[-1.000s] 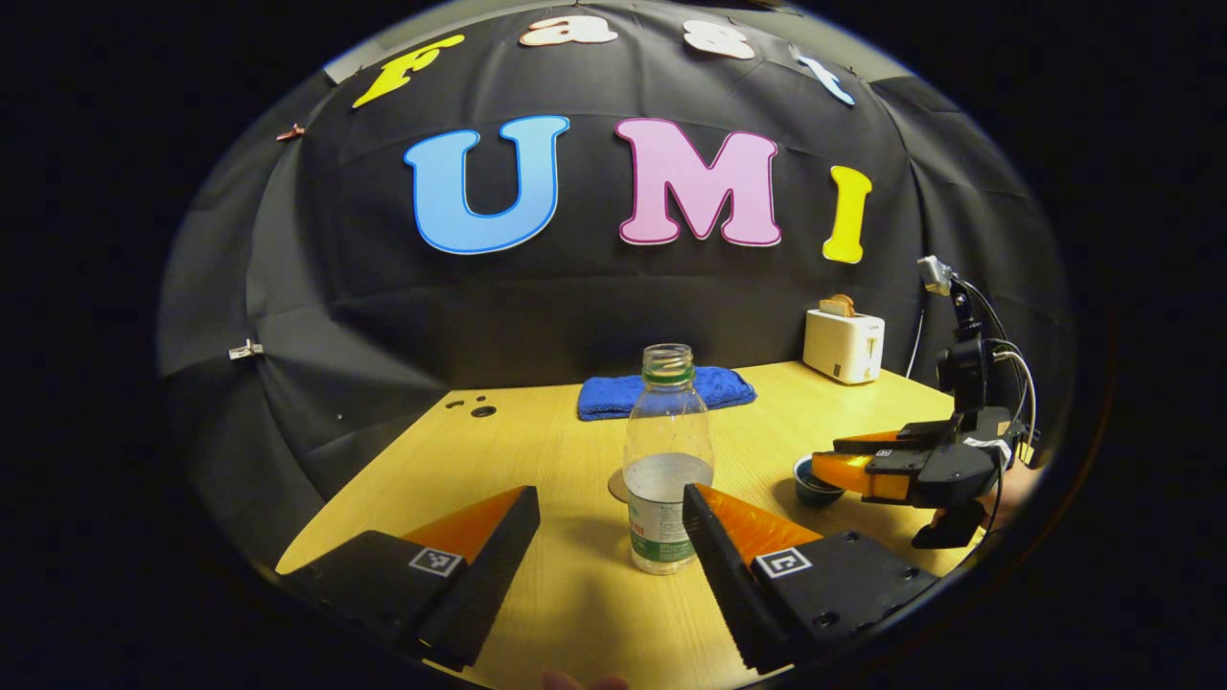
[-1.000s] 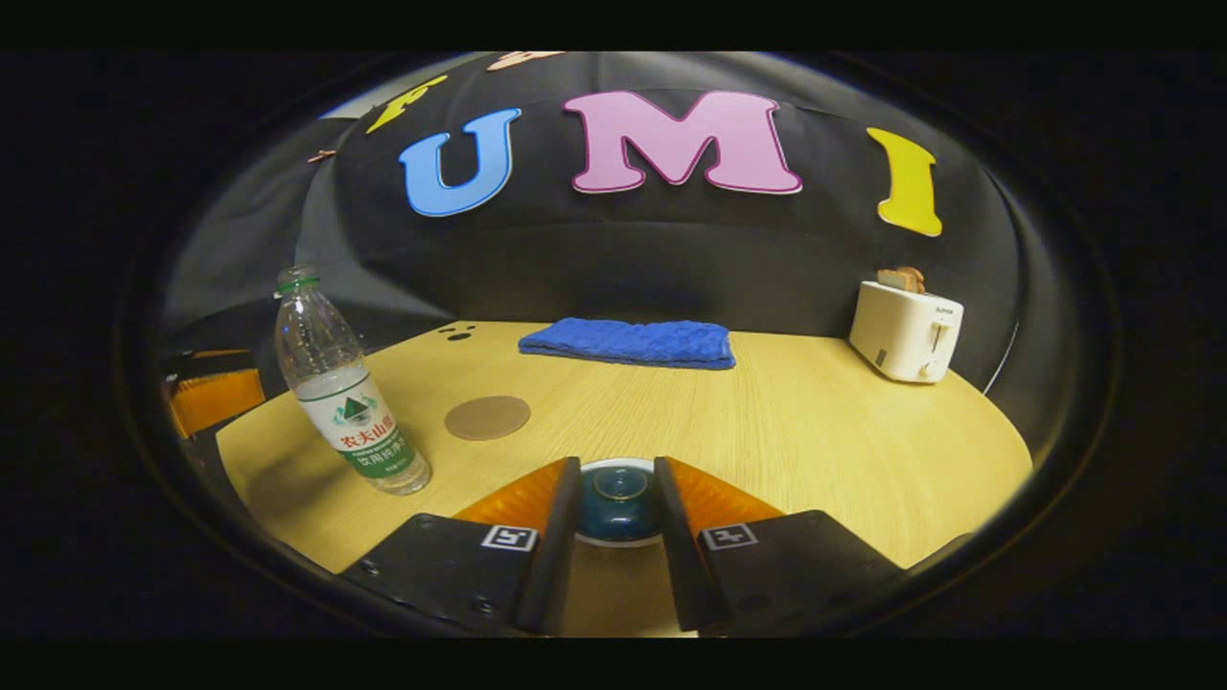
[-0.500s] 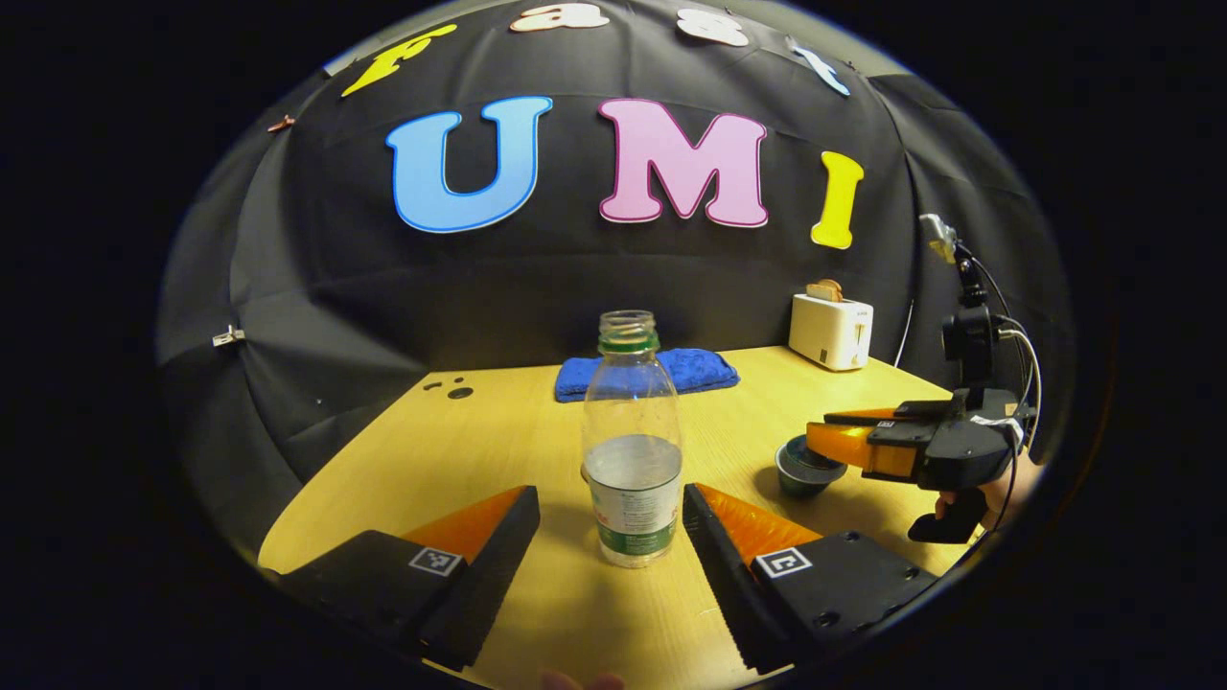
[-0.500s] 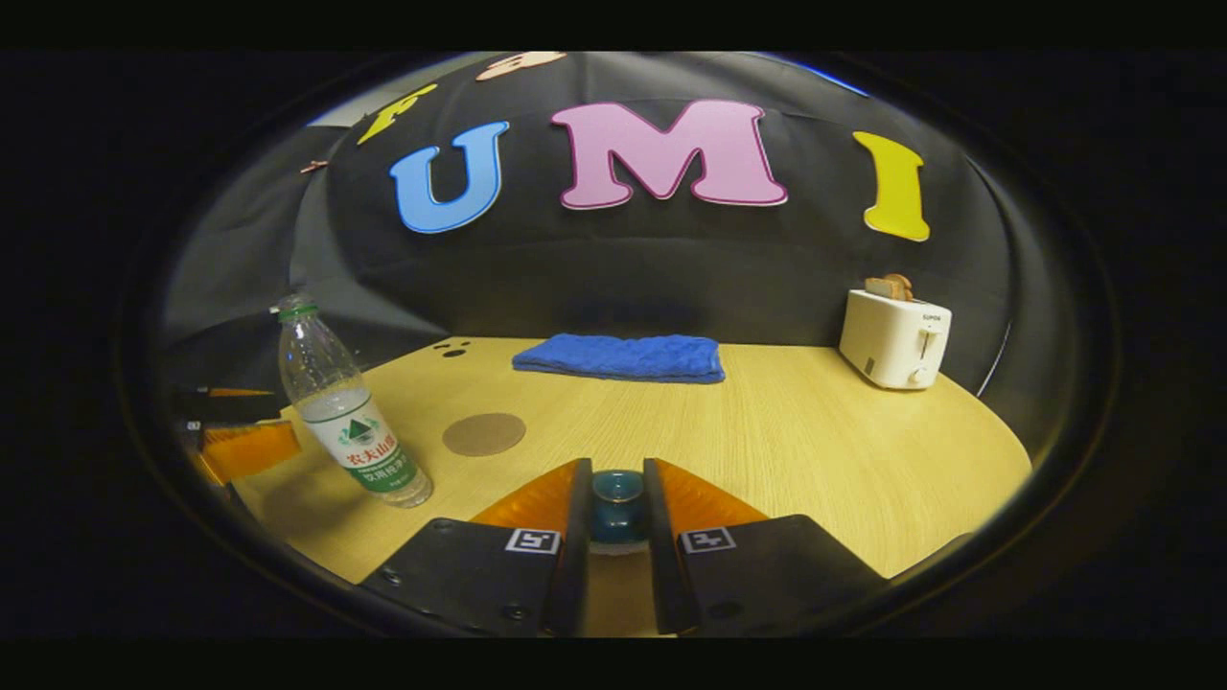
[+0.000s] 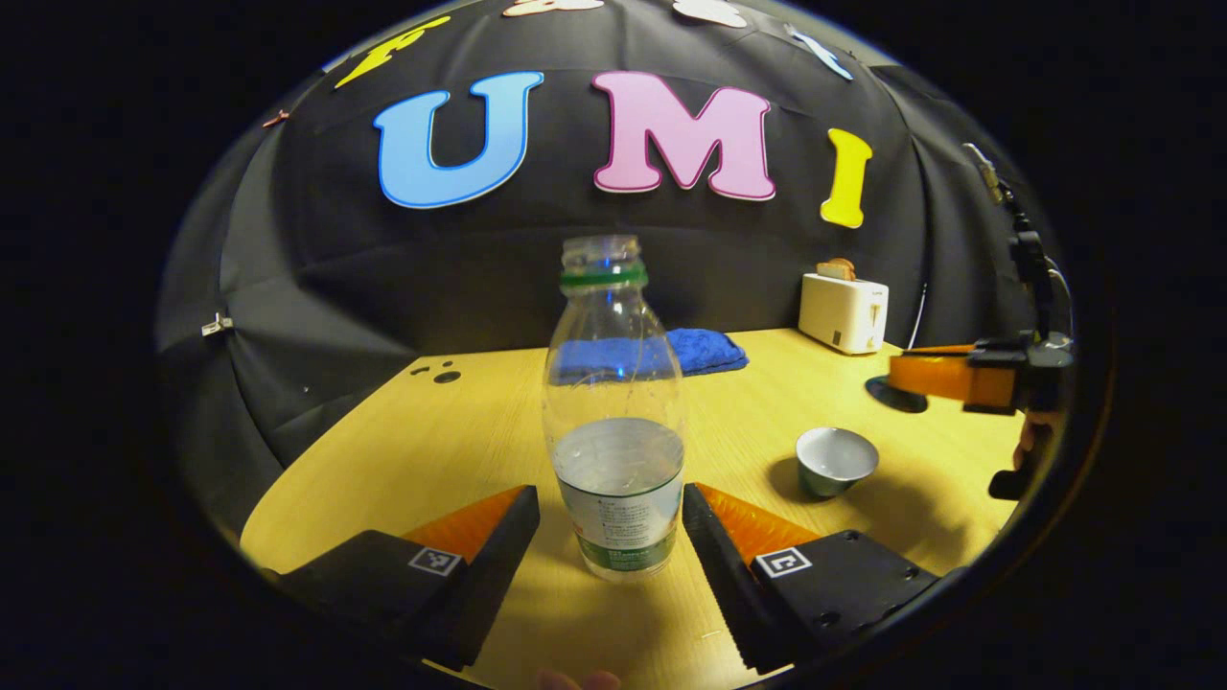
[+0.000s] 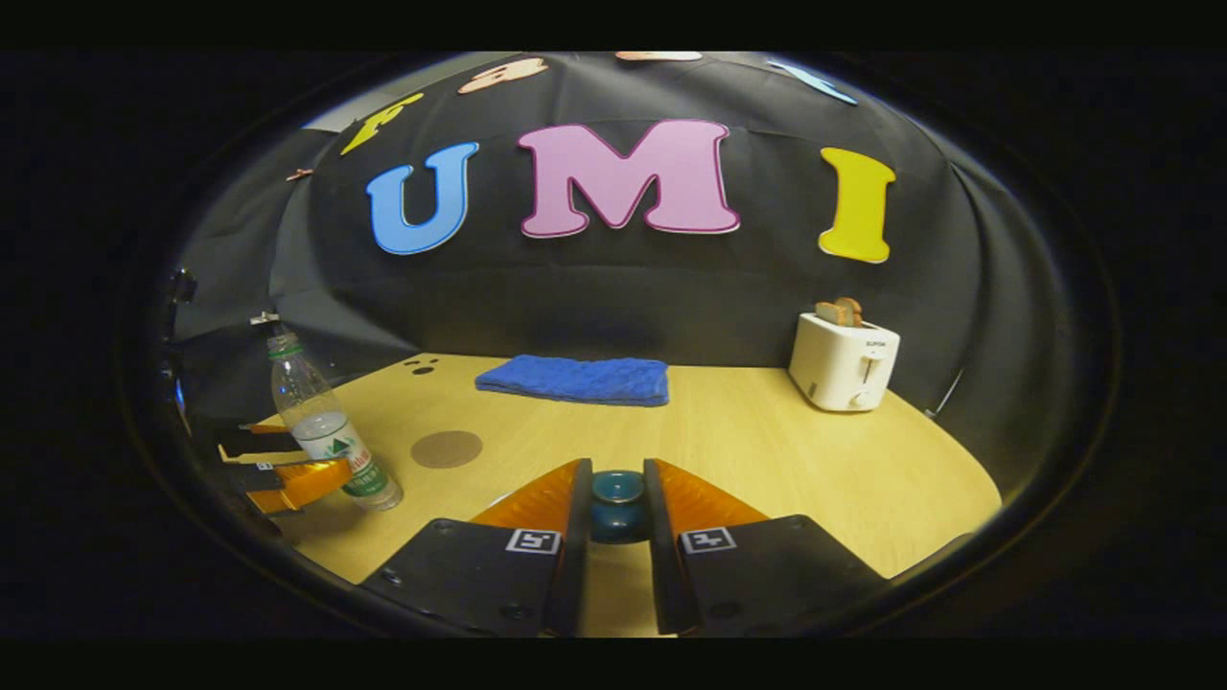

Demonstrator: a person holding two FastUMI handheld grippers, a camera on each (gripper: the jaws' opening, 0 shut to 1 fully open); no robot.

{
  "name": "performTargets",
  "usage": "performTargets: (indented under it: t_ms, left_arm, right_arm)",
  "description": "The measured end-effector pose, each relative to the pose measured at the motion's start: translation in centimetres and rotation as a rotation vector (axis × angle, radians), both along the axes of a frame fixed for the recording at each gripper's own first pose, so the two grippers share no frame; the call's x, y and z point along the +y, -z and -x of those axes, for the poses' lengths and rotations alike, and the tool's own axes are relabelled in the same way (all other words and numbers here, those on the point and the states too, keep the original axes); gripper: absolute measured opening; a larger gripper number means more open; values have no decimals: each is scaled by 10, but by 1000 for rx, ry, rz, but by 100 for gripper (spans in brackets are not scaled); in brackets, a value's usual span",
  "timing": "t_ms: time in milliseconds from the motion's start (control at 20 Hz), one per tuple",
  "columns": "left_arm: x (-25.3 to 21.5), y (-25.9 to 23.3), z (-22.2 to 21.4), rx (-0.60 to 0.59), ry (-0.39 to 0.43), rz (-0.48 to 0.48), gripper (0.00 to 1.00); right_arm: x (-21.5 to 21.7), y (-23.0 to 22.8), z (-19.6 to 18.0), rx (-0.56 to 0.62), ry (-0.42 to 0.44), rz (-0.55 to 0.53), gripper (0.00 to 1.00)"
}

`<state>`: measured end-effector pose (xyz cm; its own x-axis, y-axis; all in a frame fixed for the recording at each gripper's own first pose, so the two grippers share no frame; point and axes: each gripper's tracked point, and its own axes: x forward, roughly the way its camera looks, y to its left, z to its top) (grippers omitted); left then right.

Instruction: Open the teacup lid with one hand, grasp the water bottle and pour water into the teacup with the other hand; after pouring, place the water bottle on the coaster and then close the teacup lid.

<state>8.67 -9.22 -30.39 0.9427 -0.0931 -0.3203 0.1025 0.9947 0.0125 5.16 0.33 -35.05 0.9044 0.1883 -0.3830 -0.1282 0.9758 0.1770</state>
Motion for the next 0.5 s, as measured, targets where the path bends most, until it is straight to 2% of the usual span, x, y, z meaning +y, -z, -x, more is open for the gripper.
performTargets:
  t_ms: [150, 300, 450, 500]
  left_arm:
    - [-2, 8, -5, 24, -16, 7, 98]
    - [-4, 8, -5, 55, -30, -26, 80]
    - [-3, 6, -2, 74, -16, -137, 77]
    - [-3, 3, -1, 79, -13, -203, 77]
  right_arm:
    - [-20, 1, 3, 12, 26, 4, 31]
    - [-35, -2, 4, 11, 42, 7, 31]
    - [-46, -6, 3, 7, 48, 6, 31]
    - [-50, -8, 3, 4, 51, 6, 26]
